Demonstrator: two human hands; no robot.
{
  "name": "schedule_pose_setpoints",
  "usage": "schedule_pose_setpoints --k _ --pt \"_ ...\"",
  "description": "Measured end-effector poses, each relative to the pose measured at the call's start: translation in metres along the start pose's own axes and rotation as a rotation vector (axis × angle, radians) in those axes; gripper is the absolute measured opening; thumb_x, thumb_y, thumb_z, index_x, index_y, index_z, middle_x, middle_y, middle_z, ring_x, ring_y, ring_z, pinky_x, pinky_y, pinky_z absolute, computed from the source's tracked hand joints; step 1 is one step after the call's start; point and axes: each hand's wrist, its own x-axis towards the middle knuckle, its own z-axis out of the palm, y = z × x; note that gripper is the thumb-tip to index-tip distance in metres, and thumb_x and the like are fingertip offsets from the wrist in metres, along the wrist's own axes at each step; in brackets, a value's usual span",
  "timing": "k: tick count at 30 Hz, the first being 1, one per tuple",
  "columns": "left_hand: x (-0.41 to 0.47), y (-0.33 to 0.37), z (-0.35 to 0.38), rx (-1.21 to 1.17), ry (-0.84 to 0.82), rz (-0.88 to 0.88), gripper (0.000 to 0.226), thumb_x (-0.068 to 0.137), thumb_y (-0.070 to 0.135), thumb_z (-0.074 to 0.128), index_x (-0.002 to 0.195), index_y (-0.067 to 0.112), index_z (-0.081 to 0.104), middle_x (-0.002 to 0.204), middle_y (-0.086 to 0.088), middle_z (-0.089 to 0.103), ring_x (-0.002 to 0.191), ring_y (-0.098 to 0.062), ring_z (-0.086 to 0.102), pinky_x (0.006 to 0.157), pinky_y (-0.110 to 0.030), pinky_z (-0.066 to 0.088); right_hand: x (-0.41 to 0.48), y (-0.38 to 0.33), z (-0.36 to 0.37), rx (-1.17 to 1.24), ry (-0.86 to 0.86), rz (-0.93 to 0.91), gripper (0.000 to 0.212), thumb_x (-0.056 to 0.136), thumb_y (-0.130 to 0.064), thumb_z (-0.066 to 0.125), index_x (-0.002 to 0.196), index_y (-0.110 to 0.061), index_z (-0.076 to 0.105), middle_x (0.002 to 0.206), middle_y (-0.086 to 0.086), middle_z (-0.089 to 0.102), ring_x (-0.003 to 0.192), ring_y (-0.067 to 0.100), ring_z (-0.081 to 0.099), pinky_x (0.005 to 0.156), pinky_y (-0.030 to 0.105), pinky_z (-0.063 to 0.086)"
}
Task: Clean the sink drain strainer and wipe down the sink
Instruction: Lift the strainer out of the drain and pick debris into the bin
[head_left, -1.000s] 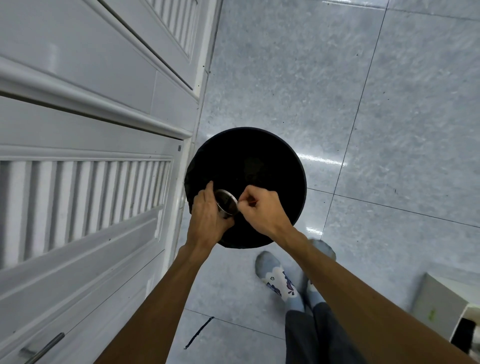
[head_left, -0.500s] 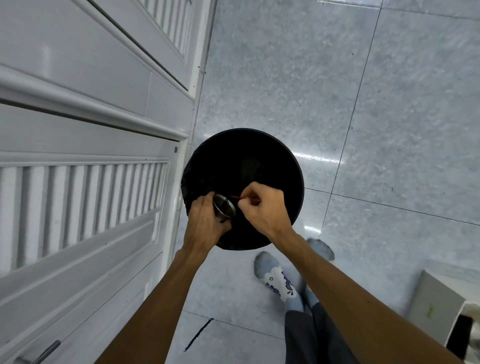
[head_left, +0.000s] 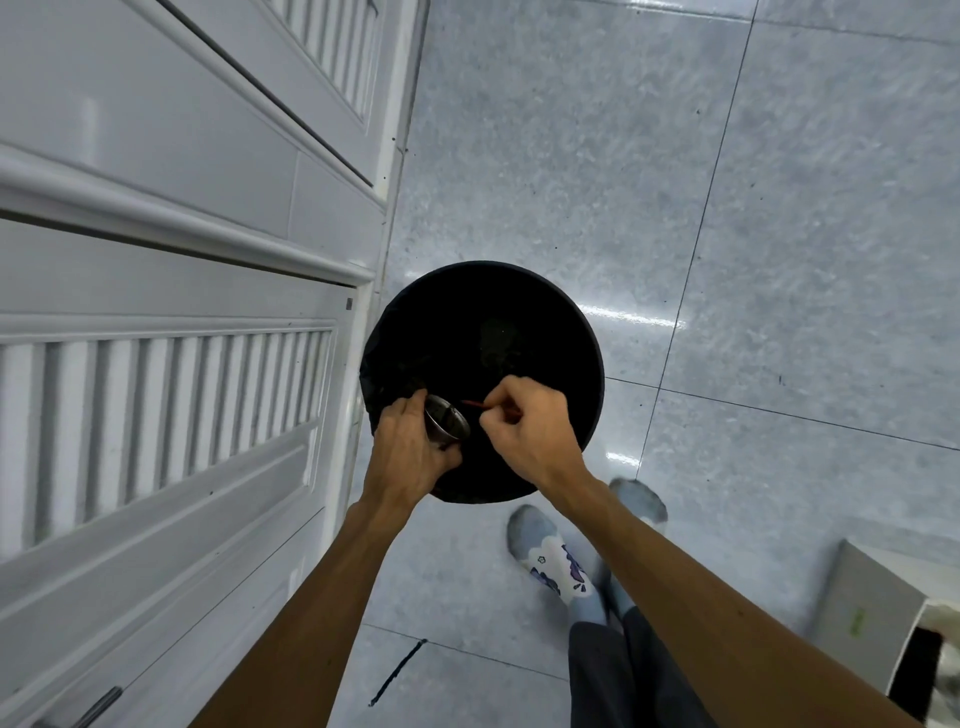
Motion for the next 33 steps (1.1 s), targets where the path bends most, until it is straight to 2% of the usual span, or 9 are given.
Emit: schedule_pose_setpoints --k 4,8,12,16,20,24,25,28,33 --pt "0.002 0.000 -0.002 0.001 -0.015 0.008 0.083 0.066 0.028 0.088 0.137 0.007 0.052 0.120 -0.014 0.061 0.113 -0.029 0.058 0.096 -0.035 0.048 -0.001 0.000 -0.001 -0.042 -0.202 0.008 0.008 0.083 -0.006 0.062 0.080 -0.012 0.068 0.076 -0.003 0.067 0.066 0.006 0.061 0.063 0.011 0.044" --pt "0.003 0.003 -0.004 0.000 -0.012 0.012 0.081 0.065 0.028 0.088 0.135 0.007 0.053 0.118 -0.013 0.061 0.111 -0.029 0.059 0.097 -0.038 0.051 -0.002 0.000 -0.003 0.012 0.020 0.001 0.008 0.083 -0.004 0.062 0.082 -0.009 0.068 0.076 -0.003 0.065 0.065 0.004 0.059 0.062 0.008 0.045" --pt "0.002 0.003 -0.004 0.004 -0.031 0.019 0.083 0.065 0.029 0.088 0.137 0.007 0.052 0.121 -0.014 0.061 0.114 -0.030 0.058 0.098 -0.043 0.051 0.000 -0.001 -0.001 -0.017 -0.242 0.031 0.009 0.083 -0.006 0.063 0.082 -0.013 0.070 0.078 -0.002 0.068 0.069 0.007 0.063 0.064 0.013 0.047" --pt "-0.001 0.004 -0.005 0.006 -0.028 0.024 0.078 0.065 0.029 0.087 0.132 0.007 0.055 0.116 -0.013 0.062 0.110 -0.030 0.059 0.096 -0.044 0.052 0.002 0.001 -0.001 0.041 0.002 0.055 0.010 0.083 -0.005 0.061 0.081 -0.012 0.068 0.074 -0.004 0.067 0.066 0.006 0.062 0.061 0.009 0.047" --pt "0.000 0.005 -0.006 0.023 -0.036 0.021 0.076 0.065 0.030 0.087 0.131 0.006 0.056 0.115 -0.014 0.063 0.108 -0.031 0.060 0.096 -0.046 0.052 0.004 0.000 0.002 -0.014 -0.205 0.051 0.008 0.083 -0.008 0.063 0.079 -0.013 0.069 0.073 -0.003 0.067 0.064 0.007 0.062 0.060 0.012 0.046" --pt "0.000 0.007 -0.005 0.016 -0.027 0.030 0.069 0.065 0.028 0.088 0.124 0.006 0.060 0.109 -0.013 0.064 0.102 -0.030 0.062 0.092 -0.042 0.054 0.005 0.000 -0.001 0.080 0.051 0.062 0.010 0.082 -0.007 0.062 0.077 -0.014 0.068 0.070 -0.006 0.066 0.069 0.004 0.062 0.062 0.008 0.047" --pt "0.000 0.008 -0.005 0.015 -0.029 0.026 0.069 0.065 0.028 0.088 0.124 0.006 0.060 0.109 -0.013 0.064 0.102 -0.029 0.062 0.092 -0.041 0.054 0.006 -0.001 -0.002 0.099 0.029 0.055 0.010 0.081 -0.008 0.062 0.076 -0.015 0.068 0.069 -0.007 0.066 0.068 0.003 0.063 0.062 0.008 0.048" --pt "0.000 0.008 -0.005 0.019 -0.037 0.028 0.068 0.065 0.026 0.087 0.124 0.006 0.060 0.108 -0.013 0.064 0.101 -0.030 0.062 0.090 -0.040 0.054 0.006 0.000 0.001 -0.002 -0.256 0.070 0.010 0.085 -0.009 0.062 0.082 -0.013 0.070 0.075 -0.004 0.068 0.066 0.006 0.062 0.063 0.014 0.047" --pt "-0.005 0.010 -0.007 0.016 -0.042 0.003 0.070 0.066 0.027 0.088 0.126 0.007 0.059 0.113 -0.013 0.064 0.105 -0.030 0.061 0.094 -0.041 0.053 0.007 -0.002 -0.001 0.100 -0.014 0.118 0.014 0.085 -0.006 0.061 0.078 -0.017 0.067 0.072 -0.008 0.067 0.070 0.000 0.063 0.062 0.005 0.046"
